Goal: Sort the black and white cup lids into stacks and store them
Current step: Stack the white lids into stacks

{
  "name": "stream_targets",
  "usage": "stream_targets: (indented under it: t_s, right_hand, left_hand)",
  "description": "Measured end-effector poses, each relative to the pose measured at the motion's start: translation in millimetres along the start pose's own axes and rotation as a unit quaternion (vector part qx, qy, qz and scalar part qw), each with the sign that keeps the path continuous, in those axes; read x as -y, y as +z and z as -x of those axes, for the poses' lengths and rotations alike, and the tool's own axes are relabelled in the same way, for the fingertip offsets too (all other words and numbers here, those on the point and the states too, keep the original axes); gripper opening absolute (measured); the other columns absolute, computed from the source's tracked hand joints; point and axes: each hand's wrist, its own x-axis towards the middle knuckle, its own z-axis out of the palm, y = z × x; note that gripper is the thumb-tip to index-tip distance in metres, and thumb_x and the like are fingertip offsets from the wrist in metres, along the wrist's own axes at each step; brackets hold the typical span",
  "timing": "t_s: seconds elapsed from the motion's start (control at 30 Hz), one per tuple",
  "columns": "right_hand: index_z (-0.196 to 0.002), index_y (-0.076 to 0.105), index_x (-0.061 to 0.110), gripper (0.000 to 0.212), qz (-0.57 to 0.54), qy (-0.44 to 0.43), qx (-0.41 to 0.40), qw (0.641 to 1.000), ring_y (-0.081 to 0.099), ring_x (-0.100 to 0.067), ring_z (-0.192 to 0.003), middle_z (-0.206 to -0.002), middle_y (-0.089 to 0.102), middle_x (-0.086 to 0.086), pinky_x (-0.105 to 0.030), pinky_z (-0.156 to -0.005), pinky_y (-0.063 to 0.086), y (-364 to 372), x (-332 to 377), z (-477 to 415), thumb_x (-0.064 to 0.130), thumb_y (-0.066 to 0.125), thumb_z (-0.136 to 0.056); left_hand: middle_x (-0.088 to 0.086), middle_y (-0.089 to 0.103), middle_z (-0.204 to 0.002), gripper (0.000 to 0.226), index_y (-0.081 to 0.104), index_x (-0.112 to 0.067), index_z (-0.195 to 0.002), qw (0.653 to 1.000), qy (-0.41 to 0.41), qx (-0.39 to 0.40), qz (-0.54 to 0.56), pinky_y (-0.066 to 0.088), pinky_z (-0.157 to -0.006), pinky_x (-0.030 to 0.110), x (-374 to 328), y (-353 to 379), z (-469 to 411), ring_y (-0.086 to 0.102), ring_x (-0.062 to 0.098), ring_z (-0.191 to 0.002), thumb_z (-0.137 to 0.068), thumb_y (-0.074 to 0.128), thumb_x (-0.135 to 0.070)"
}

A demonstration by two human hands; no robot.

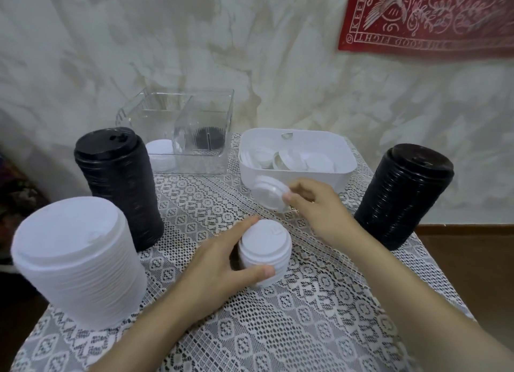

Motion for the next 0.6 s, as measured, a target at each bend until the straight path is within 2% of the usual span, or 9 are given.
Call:
stream_targets:
  t_s: [0.07,0.13,0.23,0.33,0.47,0.53,0.6]
  right_hand:
    - [-0.104,0.069,0.016,0.012,-0.051,0.03,-0.036,0.998,0.065,-0.019,-0.069,-0.09,0.076,-0.001,-0.032,-0.054,0.051,-3.8,10.7,8.6,0.025,0.062,-0.103]
    - [-0.104,0.068,0.012,0.013,-0.15,0.038,-0.047,0.987,0.062,-0.015,-0.069,-0.081,0.07,-0.002,-0.028,-0.056,0.053,-8.2,25.6,14.4,0.021,0.058,-0.104]
    - [-0.113,0.068,0.011,0.015,-0.261,0.061,0.018,0.963,0.056,-0.011,-0.062,-0.075,0.061,-0.003,-0.023,-0.054,0.052,-15.3,43.1,24.8,0.012,0.056,-0.104]
    - [-0.118,0.073,0.016,0.022,-0.219,0.105,0.068,0.968,0.053,-0.011,-0.061,-0.08,0.059,-0.007,-0.022,-0.051,0.05,-11.6,39.2,36.1,0.012,0.058,-0.103]
    - [-0.114,0.076,0.019,0.024,-0.173,0.128,0.056,0.975,0.054,-0.012,-0.064,-0.09,0.062,-0.008,-0.025,-0.055,0.047,-3.9,27.8,44.1,0.021,0.054,-0.106]
    - [-0.115,0.076,0.025,0.023,-0.131,0.11,0.062,0.983,0.058,-0.012,-0.071,-0.099,0.069,-0.007,-0.029,-0.059,0.048,-2.9,26.7,46.5,0.033,0.058,-0.103]
    - [-0.117,0.074,0.032,0.024,-0.069,0.073,0.075,0.992,0.061,-0.007,-0.075,-0.104,0.07,-0.003,-0.026,-0.064,0.051,-3.4,26.9,49.9,0.039,0.068,-0.095]
  left_hand:
    - [-0.044,0.051,-0.13,0.085,0.04,-0.062,-0.141,1.0,0.001,-0.006,0.006,0.039,-0.097,0.007,-1.0,0.9,0.4,0.046,-0.023,-0.122,-0.069,0.083,-0.068]
    - [-0.039,0.055,-0.131,0.088,0.039,-0.058,-0.142,1.0,-0.006,-0.005,0.02,0.043,-0.098,0.013,-1.1,2.0,0.9,0.05,-0.019,-0.12,-0.066,0.081,-0.071]
    - [-0.035,0.06,-0.128,0.088,0.041,-0.05,-0.141,0.999,-0.012,0.003,0.045,0.049,-0.098,0.017,-1.6,3.0,1.6,0.056,-0.015,-0.118,-0.066,0.084,-0.069]
    - [-0.034,0.061,-0.128,0.088,0.043,-0.045,-0.142,0.999,-0.006,0.003,0.053,0.052,-0.096,0.02,-2.5,3.7,1.4,0.059,-0.012,-0.116,-0.068,0.085,-0.066]
    - [-0.039,0.06,-0.126,0.075,0.044,-0.055,-0.137,0.998,-0.003,-0.008,0.057,0.047,-0.093,0.017,-2.4,5.2,0.4,0.056,-0.015,-0.117,-0.074,0.086,-0.055]
    - [-0.038,0.06,-0.126,0.073,0.045,-0.056,-0.135,0.998,-0.004,-0.011,0.07,0.047,-0.093,0.017,-2.5,6.0,-0.3,0.057,-0.014,-0.116,-0.075,0.088,-0.051]
    - [-0.037,0.061,-0.127,0.074,0.046,-0.056,-0.135,0.997,0.001,-0.016,0.078,0.048,-0.091,0.013,-3.4,6.6,-1.2,0.058,-0.012,-0.118,-0.076,0.089,-0.045]
